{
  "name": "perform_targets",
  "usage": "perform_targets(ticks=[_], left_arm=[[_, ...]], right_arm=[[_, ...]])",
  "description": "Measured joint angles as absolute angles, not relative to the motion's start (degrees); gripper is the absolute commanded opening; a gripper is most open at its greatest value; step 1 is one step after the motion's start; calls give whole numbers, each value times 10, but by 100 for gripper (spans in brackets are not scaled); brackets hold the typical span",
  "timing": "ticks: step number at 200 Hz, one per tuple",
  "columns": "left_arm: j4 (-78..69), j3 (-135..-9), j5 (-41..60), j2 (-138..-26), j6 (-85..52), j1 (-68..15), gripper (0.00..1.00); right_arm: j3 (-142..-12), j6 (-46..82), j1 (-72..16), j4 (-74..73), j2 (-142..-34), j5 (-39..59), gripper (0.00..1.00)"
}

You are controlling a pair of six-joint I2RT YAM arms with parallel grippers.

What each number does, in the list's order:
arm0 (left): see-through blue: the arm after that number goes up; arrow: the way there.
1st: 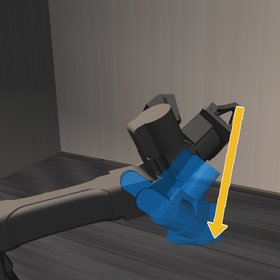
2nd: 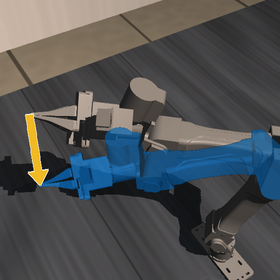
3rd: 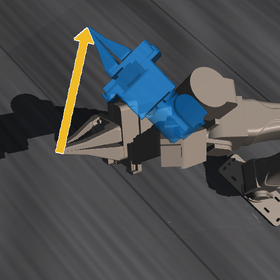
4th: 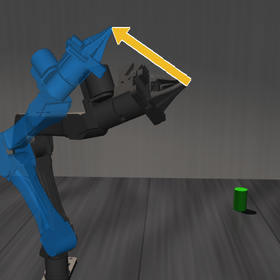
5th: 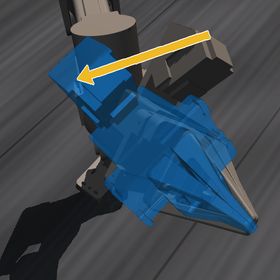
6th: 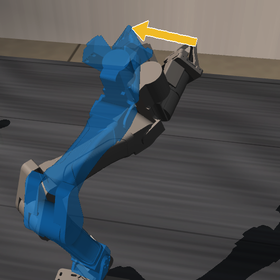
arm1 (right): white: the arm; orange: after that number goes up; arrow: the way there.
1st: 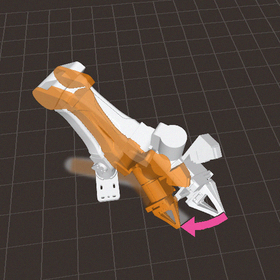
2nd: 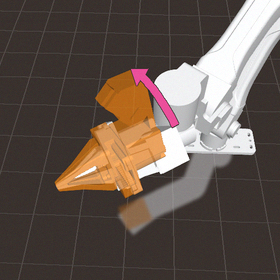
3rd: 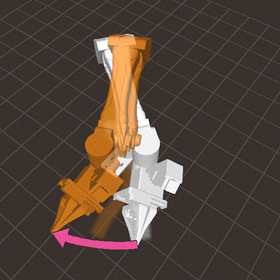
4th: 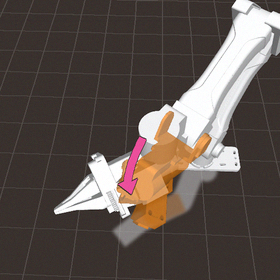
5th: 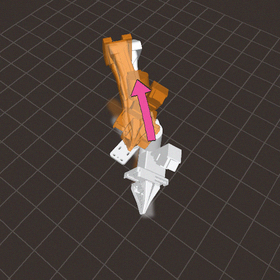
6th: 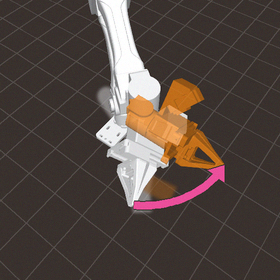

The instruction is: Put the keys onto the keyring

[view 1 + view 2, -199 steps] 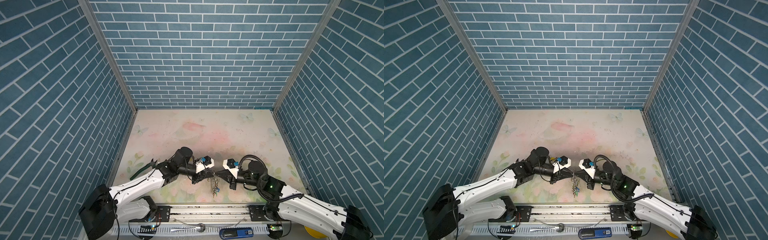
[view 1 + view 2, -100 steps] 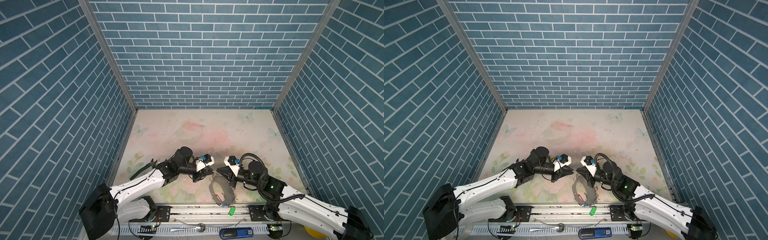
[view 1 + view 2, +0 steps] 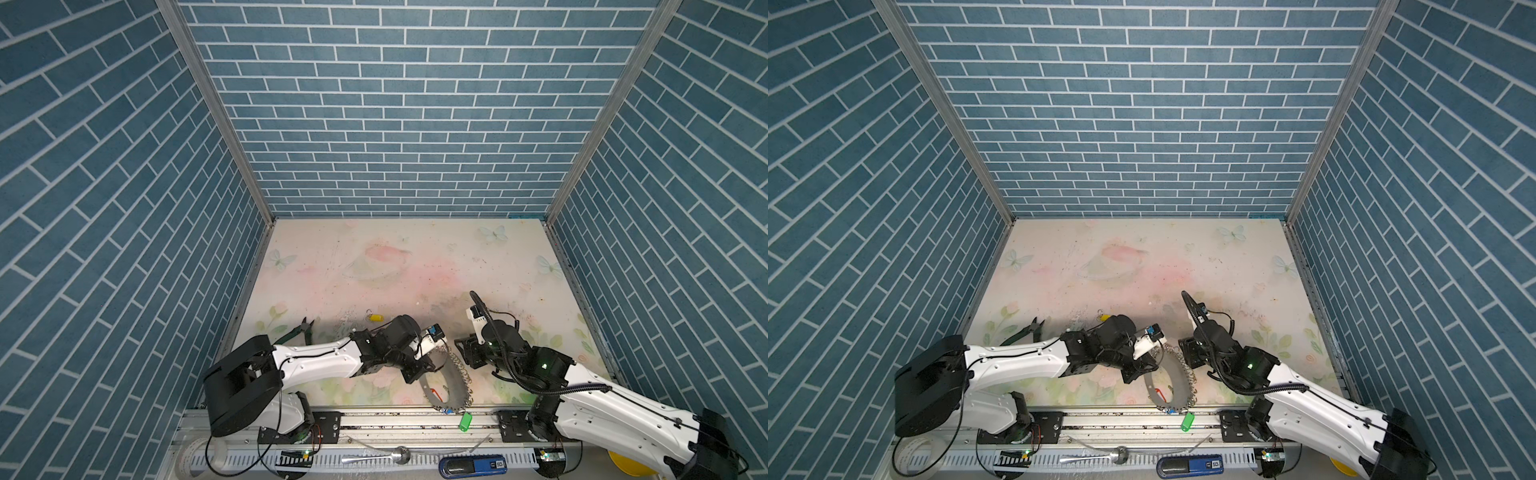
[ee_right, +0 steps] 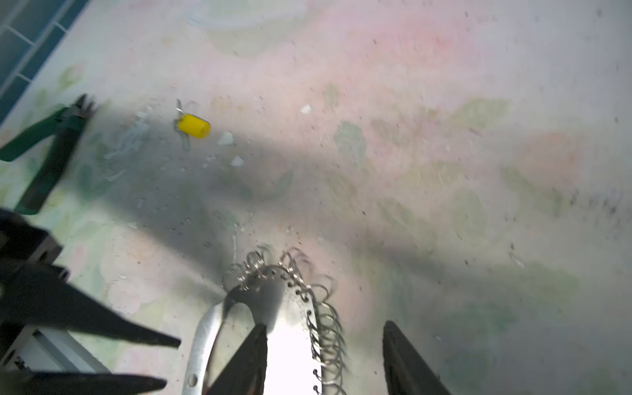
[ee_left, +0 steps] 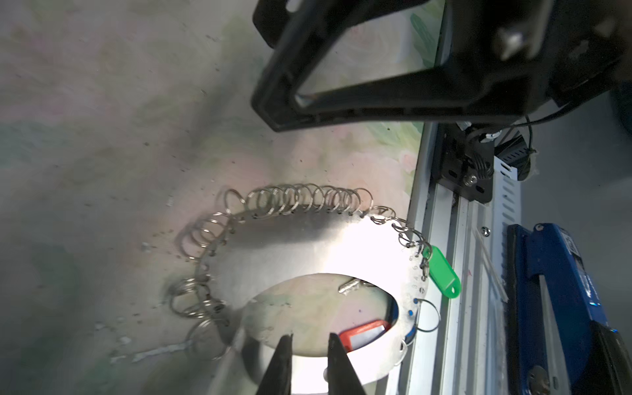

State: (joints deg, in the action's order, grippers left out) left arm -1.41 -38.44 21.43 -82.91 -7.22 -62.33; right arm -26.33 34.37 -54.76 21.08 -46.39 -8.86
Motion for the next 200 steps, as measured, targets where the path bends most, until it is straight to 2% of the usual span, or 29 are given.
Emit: perform_targets(ticks=[56, 88, 125, 158, 200], left_arm=[[-38, -422, 190, -952, -164, -655, 21], [-24, -448, 147, -963, -184, -655, 27], [-8, -450, 99, -962, -202, -617, 27], [-17, -439, 75, -955, -204, -557, 27], [-34, -412, 59, -937, -199, -519, 27]], right_arm=[[-263, 423, -548, 251, -480, -100, 56], [-263, 440, -548, 255, -480, -104, 58], [-262, 451, -548, 255, -488, -96, 59], [-247, 446, -549, 228, -483, -51, 54], [-203, 429, -553, 172, -453, 13, 43]])
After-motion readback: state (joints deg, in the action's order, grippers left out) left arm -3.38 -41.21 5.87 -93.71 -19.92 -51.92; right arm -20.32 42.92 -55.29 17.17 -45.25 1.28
